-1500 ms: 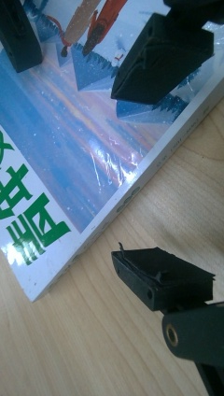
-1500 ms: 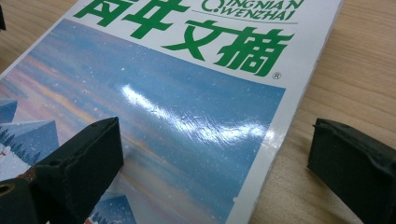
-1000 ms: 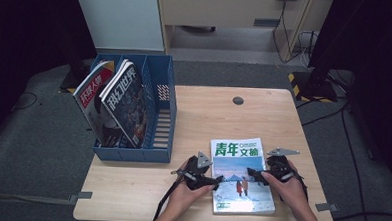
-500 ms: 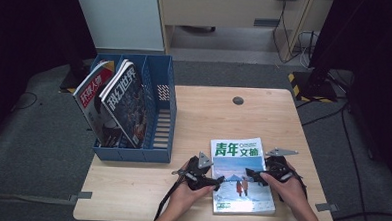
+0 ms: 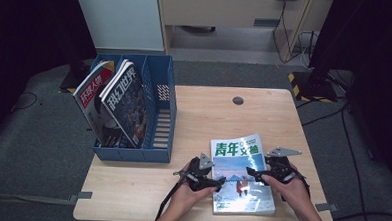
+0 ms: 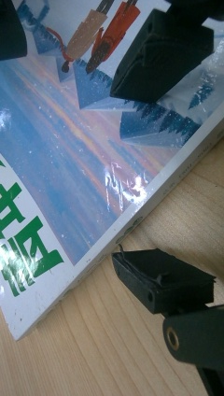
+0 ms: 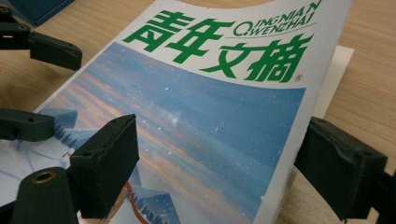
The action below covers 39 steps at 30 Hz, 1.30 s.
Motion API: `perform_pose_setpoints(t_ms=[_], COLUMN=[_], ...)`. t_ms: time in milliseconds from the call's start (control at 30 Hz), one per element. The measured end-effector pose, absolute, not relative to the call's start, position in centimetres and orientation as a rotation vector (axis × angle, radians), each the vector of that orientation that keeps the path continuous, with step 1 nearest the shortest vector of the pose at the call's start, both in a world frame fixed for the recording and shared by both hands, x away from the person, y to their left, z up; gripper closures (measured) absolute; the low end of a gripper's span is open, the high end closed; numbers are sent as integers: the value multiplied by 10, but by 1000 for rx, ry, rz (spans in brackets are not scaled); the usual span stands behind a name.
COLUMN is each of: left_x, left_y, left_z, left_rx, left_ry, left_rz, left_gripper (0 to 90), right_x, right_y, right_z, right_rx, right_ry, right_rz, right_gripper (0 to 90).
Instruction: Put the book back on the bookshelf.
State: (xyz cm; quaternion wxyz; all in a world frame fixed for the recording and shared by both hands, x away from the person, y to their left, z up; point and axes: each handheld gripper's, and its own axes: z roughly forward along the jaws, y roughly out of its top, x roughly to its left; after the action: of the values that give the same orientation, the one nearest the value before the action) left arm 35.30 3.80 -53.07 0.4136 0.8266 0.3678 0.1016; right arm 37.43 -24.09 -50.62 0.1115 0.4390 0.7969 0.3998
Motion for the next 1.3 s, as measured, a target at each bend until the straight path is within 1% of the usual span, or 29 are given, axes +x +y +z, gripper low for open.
perform_pose_setpoints(t_ms=[133, 400, 600, 733, 767, 1000, 1067, 1200, 1300], left_x=[354, 354, 355, 354, 354, 354, 354, 354, 355], left_y=[38, 39, 39, 39, 39, 39, 39, 39, 39], left_z=[-531, -531, -531, -531, -531, -531, -531, -531, -531], left_rx=[2078, 2075, 2075, 2074, 2074, 2075, 2075, 2077, 2076], left_ry=[924, 926, 925, 924, 924, 920, 921, 922, 921], left_rz=[249, 239, 235, 240, 239, 239, 241, 239, 234], left_gripper=[166, 165, 165, 166, 165, 165, 165, 165, 165], right_x=[376, 399, 415, 426, 427, 418, 414, 413, 419], right_y=[-241, -238, -230, -227, -226, -228, -229, -231, -230], right_z=[-503, -504, -507, -507, -507, -504, -506, -510, -513], right_rx=[1283, 1267, 1269, 1270, 1268, 1247, 1228, 1239, 1246], right_ry=[2343, 2369, 2410, 2412, 2410, 2434, 2454, 2452, 2448], right_rz=[1199, 1188, 1149, 1161, 1175, 1199, 1178, 1168, 1165], right_gripper=[188, 231, 233, 286, 309, 394, 400, 445, 431])
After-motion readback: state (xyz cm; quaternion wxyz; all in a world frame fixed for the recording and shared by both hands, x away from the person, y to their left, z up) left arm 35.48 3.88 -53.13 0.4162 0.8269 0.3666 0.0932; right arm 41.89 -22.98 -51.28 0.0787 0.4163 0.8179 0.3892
